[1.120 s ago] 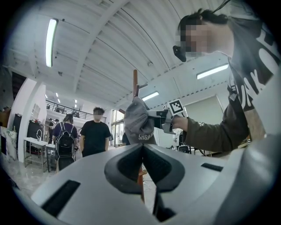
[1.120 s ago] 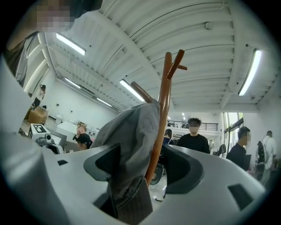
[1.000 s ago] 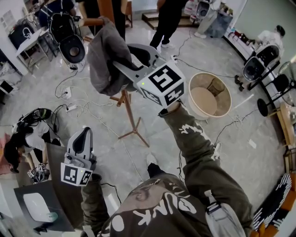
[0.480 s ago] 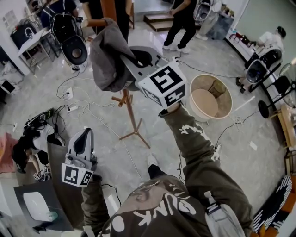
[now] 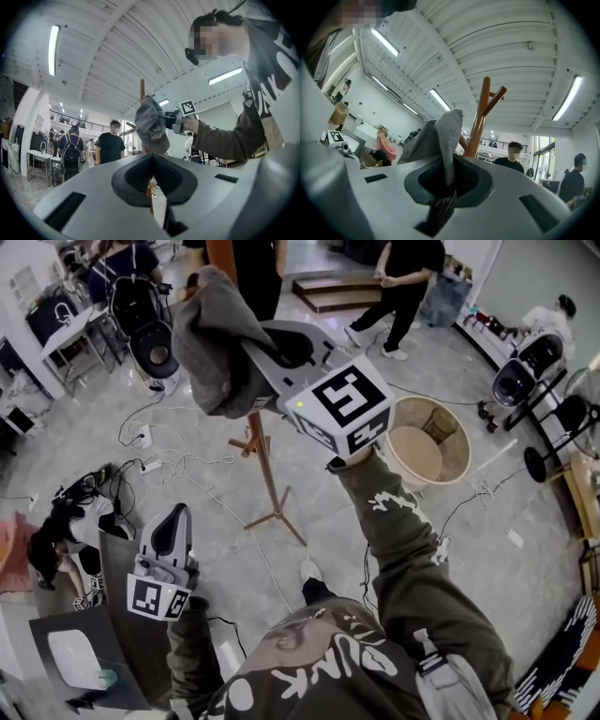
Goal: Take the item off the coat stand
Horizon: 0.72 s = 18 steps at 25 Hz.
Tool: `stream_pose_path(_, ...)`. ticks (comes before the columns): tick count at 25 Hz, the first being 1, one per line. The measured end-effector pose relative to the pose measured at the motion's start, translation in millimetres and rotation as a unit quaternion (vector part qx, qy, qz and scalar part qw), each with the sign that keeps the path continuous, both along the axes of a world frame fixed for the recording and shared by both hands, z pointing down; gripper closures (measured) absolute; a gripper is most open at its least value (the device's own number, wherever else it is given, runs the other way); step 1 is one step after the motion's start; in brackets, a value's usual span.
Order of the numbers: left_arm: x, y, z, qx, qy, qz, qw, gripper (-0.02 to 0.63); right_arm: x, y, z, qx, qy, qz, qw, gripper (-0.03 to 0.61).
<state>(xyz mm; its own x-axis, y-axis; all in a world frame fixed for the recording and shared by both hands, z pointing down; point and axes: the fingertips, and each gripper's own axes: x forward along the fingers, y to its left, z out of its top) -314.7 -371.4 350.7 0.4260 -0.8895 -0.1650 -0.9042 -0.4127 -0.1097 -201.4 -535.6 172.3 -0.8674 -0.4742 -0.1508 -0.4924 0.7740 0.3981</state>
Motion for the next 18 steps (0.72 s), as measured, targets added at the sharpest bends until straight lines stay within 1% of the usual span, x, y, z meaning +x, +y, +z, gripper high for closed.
stream_pose_path(9, 8, 23, -10, 0.01, -0.004, 0.002, 0.9999, 0.609, 10, 43, -20, 0.023, -0.007, -0.013, 1.0, 0.546)
stream_pose_path(14, 11, 38, -14, 0.012, -0.006, 0.003, 0.9999, 0.609, 16, 72, -21, 0.024, -0.015, -0.024, 0.999, 0.546)
stream_pose_path(18, 13, 49, -17, 0.015, -0.007, 0.007, 0.9998, 0.609, 19, 92, -11, 0.024, -0.012, -0.027, 0.999, 0.546)
